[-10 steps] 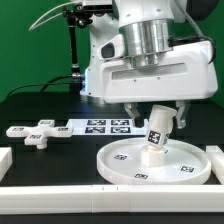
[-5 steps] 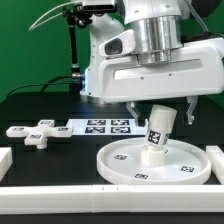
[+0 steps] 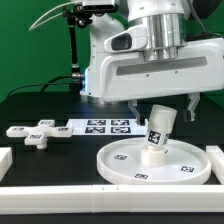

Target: Assemble round table

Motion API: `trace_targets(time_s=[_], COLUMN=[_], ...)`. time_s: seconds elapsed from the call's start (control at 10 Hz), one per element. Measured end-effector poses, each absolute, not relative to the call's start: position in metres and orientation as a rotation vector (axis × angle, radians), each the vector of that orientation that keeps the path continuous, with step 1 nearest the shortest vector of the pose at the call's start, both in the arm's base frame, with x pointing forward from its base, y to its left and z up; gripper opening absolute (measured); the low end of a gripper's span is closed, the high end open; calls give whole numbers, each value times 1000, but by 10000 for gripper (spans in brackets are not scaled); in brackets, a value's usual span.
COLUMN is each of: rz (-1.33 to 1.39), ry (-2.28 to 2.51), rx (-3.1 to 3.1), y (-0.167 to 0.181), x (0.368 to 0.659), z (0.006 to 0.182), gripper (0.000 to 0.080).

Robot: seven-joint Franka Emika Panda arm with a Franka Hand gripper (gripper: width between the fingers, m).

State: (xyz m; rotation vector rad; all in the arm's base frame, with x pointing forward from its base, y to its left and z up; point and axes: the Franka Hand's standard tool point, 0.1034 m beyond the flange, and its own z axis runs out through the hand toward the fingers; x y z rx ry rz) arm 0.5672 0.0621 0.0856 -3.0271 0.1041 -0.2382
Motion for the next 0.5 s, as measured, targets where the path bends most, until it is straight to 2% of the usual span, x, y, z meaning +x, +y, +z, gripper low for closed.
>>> trace_targets(time_s=[0.5], rz=[-220], ry=[10], rx=[-3048], y=[70], x=[556], z=[78], gripper=[649])
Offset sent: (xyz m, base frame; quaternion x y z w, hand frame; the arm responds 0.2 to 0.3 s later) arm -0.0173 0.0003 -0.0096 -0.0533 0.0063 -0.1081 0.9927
